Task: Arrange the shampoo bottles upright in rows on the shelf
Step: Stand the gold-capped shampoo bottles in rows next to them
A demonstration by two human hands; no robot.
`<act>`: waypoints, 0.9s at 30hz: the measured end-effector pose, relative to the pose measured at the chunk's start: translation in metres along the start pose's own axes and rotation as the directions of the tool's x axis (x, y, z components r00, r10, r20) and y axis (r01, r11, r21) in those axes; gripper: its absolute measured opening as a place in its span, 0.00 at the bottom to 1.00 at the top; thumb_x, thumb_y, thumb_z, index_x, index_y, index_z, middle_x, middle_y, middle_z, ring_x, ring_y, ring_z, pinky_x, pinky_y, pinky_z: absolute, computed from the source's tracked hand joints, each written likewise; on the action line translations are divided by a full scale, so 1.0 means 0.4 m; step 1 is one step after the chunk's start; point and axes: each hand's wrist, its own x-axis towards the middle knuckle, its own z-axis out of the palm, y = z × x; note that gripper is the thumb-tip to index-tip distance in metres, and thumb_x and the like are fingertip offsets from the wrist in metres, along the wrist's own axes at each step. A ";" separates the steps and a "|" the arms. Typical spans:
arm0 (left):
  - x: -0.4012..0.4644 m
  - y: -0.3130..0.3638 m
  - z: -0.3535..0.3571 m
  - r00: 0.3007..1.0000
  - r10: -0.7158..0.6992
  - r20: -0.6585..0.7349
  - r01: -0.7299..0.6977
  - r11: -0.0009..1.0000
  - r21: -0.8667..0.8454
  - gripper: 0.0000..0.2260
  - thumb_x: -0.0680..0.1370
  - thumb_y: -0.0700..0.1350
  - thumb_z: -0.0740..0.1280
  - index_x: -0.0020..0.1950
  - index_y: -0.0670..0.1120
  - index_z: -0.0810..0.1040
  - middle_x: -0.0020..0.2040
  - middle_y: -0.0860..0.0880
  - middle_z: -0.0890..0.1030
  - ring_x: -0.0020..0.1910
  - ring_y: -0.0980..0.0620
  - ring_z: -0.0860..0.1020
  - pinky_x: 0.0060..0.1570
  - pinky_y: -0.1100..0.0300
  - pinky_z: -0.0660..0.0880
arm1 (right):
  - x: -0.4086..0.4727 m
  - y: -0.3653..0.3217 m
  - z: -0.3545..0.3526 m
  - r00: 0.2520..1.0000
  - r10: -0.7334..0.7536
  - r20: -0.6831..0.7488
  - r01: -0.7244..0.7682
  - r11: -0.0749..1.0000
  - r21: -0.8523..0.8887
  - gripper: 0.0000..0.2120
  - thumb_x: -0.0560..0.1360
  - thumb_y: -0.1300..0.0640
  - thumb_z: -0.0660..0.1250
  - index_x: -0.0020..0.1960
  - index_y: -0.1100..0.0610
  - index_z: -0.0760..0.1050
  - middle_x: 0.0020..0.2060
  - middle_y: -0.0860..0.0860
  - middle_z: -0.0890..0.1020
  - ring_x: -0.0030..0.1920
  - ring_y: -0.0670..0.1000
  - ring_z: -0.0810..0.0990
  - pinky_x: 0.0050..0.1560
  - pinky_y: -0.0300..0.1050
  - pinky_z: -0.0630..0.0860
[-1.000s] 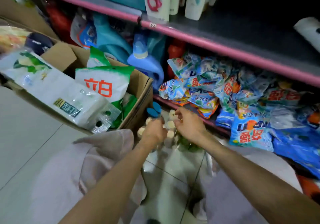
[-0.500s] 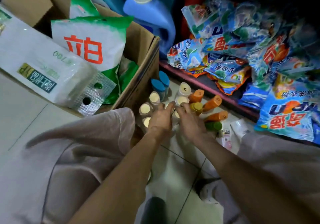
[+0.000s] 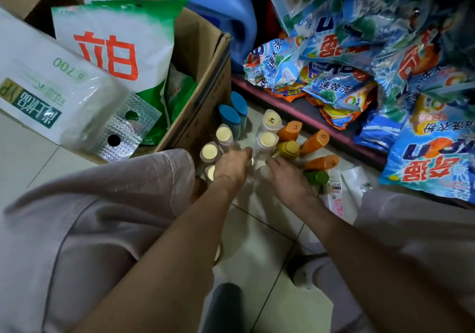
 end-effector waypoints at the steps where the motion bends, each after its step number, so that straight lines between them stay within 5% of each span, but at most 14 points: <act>1: -0.003 0.001 -0.012 1.000 -0.010 -0.004 0.010 1.000 -0.013 0.14 0.77 0.39 0.64 0.61 0.49 0.72 0.59 0.41 0.73 0.54 0.40 0.77 0.51 0.50 0.75 | -0.010 0.003 -0.004 1.000 0.020 -0.015 -0.020 0.999 0.036 0.25 0.76 0.64 0.63 0.71 0.53 0.62 0.65 0.55 0.72 0.59 0.57 0.76 0.56 0.51 0.76; 12: -0.189 0.086 -0.202 0.984 0.082 -0.157 -0.104 0.986 -0.134 0.18 0.72 0.42 0.69 0.61 0.49 0.72 0.55 0.43 0.77 0.51 0.45 0.76 0.44 0.55 0.73 | -0.217 -0.004 -0.177 0.912 0.318 -0.258 -0.201 0.897 0.394 0.20 0.68 0.40 0.68 0.51 0.54 0.75 0.47 0.58 0.82 0.49 0.61 0.80 0.41 0.46 0.73; 16: -0.288 0.111 -0.303 0.950 0.107 -0.294 -0.143 0.984 -0.103 0.17 0.71 0.44 0.67 0.59 0.48 0.75 0.55 0.42 0.80 0.55 0.39 0.78 0.50 0.53 0.74 | -0.340 0.002 -0.236 0.820 0.492 -0.294 -0.168 0.697 0.697 0.16 0.65 0.43 0.70 0.41 0.55 0.75 0.42 0.56 0.83 0.45 0.59 0.80 0.44 0.48 0.76; 20: -0.386 0.150 -0.431 0.886 0.167 -0.432 -0.215 0.975 -0.064 0.12 0.71 0.42 0.68 0.54 0.44 0.76 0.52 0.41 0.80 0.52 0.39 0.78 0.45 0.54 0.72 | -0.453 0.017 -0.315 0.749 0.602 -0.276 -0.047 0.464 0.885 0.13 0.66 0.47 0.73 0.35 0.56 0.75 0.35 0.57 0.83 0.38 0.55 0.83 0.40 0.51 0.81; 23: -0.452 0.194 -0.541 0.825 0.211 -0.523 -0.272 0.961 -0.041 0.09 0.71 0.40 0.67 0.50 0.43 0.75 0.49 0.42 0.80 0.51 0.39 0.77 0.40 0.55 0.69 | -0.529 0.027 -0.413 0.714 0.640 -0.285 0.102 0.307 0.946 0.12 0.68 0.51 0.73 0.35 0.59 0.76 0.31 0.54 0.80 0.23 0.43 0.79 0.24 0.35 0.75; 27: -0.529 0.260 -0.683 0.741 0.214 -0.636 -0.335 0.939 -0.074 0.15 0.71 0.39 0.69 0.57 0.44 0.77 0.55 0.42 0.79 0.56 0.41 0.75 0.48 0.54 0.70 | -0.609 0.028 -0.590 0.664 0.680 -0.313 0.300 0.142 0.944 0.11 0.71 0.54 0.71 0.36 0.60 0.74 0.32 0.53 0.79 0.28 0.49 0.78 0.23 0.36 0.75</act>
